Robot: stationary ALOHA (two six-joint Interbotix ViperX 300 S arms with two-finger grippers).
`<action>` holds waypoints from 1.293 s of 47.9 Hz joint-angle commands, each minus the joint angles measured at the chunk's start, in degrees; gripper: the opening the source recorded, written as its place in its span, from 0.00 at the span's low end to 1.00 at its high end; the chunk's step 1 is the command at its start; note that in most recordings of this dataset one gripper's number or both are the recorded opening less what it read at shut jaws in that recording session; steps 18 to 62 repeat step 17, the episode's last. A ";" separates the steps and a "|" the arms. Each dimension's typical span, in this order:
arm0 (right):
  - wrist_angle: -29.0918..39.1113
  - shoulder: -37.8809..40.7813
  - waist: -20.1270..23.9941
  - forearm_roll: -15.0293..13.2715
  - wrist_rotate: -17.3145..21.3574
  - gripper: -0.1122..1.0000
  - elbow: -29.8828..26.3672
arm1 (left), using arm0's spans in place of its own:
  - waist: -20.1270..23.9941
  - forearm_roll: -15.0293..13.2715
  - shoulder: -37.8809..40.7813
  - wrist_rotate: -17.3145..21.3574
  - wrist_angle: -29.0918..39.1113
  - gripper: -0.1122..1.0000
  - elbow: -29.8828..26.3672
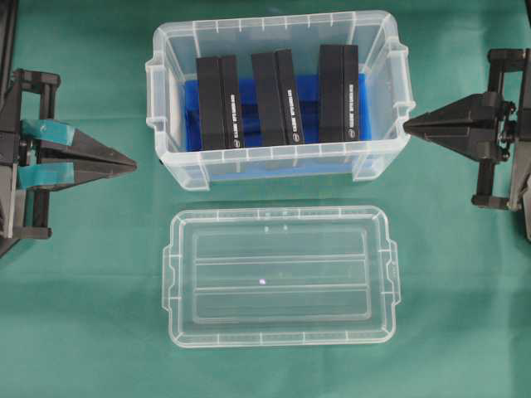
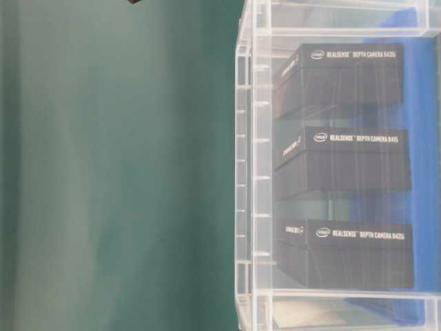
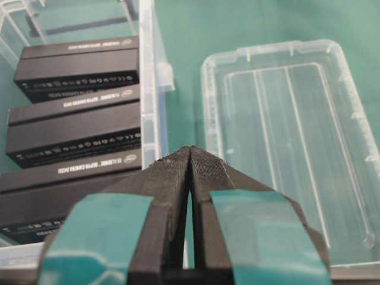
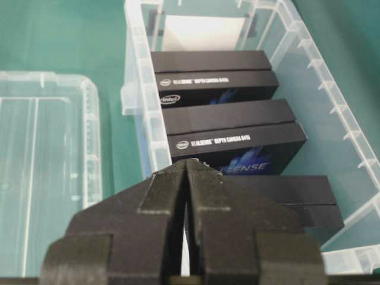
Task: Clamp the lid of the box with both arms, then lift and open it.
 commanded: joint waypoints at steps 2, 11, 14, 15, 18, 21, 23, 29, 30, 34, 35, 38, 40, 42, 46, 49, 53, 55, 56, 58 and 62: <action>-0.35 0.00 0.09 -0.09 0.09 0.10 -0.62 | 0.09 -0.09 0.18 -0.09 -0.26 0.11 -0.97; -0.35 0.44 0.09 -0.09 0.09 0.10 -0.62 | 0.09 -0.09 0.35 -0.09 -0.26 0.11 -0.97; -0.35 0.53 0.09 -0.09 0.09 0.10 -0.62 | 0.09 -0.09 0.35 -0.09 -0.26 0.11 -0.97; -0.26 0.53 0.09 -0.09 0.09 0.10 -0.62 | 0.09 -0.09 0.35 -0.09 -0.26 0.11 -0.97; -0.26 0.62 0.09 -0.09 0.00 0.10 -0.62 | 0.09 -0.09 0.44 -0.09 -0.26 0.11 -0.97; -0.26 0.62 0.09 -0.09 0.00 0.10 -0.62 | 0.09 -0.09 0.44 -0.09 -0.26 0.11 -0.97; -0.26 0.62 0.09 -0.09 0.00 0.10 -0.62 | 0.09 -0.09 0.44 -0.09 -0.26 0.11 -0.97; -0.26 0.62 0.09 -0.09 0.00 0.10 -0.62 | 0.09 -0.09 0.44 -0.09 -0.26 0.11 -0.97; -0.26 0.62 0.09 -0.09 0.00 0.10 -0.62 | 0.09 -0.09 0.44 -0.09 -0.26 0.11 -0.97; -0.26 0.62 0.09 -0.09 0.00 0.10 -0.62 | 0.09 -0.09 0.44 -0.09 -0.26 0.11 -0.97; -0.26 0.62 0.09 -0.09 0.00 0.10 -0.62 | 0.09 -0.09 0.44 -0.09 -0.26 0.11 -0.97; -0.26 0.62 0.09 -0.09 0.00 0.10 -0.62 | 0.09 -0.09 0.44 -0.09 -0.26 0.11 -0.97; -0.26 0.62 0.09 -0.09 0.00 0.10 -0.62 | 0.09 -0.09 0.44 -0.09 -0.26 0.11 -0.97; -0.26 0.62 0.09 -0.09 0.00 0.10 -0.62 | 0.09 -0.09 0.44 -0.09 -0.26 0.11 -0.97; -0.26 0.62 0.09 -0.09 0.00 0.10 -0.62 | 0.09 -0.09 0.44 -0.09 -0.26 0.11 -0.97; -0.26 0.62 0.09 -0.09 0.00 0.10 -0.62 | 0.09 -0.09 0.44 -0.09 -0.26 0.11 -0.97; -0.26 0.62 0.09 -0.09 0.00 0.10 -0.62 | 0.09 -0.09 0.44 -0.09 -0.26 0.11 -0.97; -0.26 0.62 0.09 -0.09 0.00 0.10 -0.62 | 0.09 -0.09 0.44 -0.09 -0.26 0.11 -0.97; -0.26 0.62 0.09 -0.09 0.00 0.10 -0.62 | 0.09 -0.09 0.44 -0.09 -0.26 0.11 -0.97; -0.26 0.62 0.09 -0.09 0.00 0.10 -0.62 | 0.09 -0.09 0.44 -0.09 -0.26 0.11 -0.97; -0.26 0.62 0.09 -0.09 0.00 0.10 -0.62 | 0.09 -0.09 0.44 -0.09 -0.26 0.11 -0.97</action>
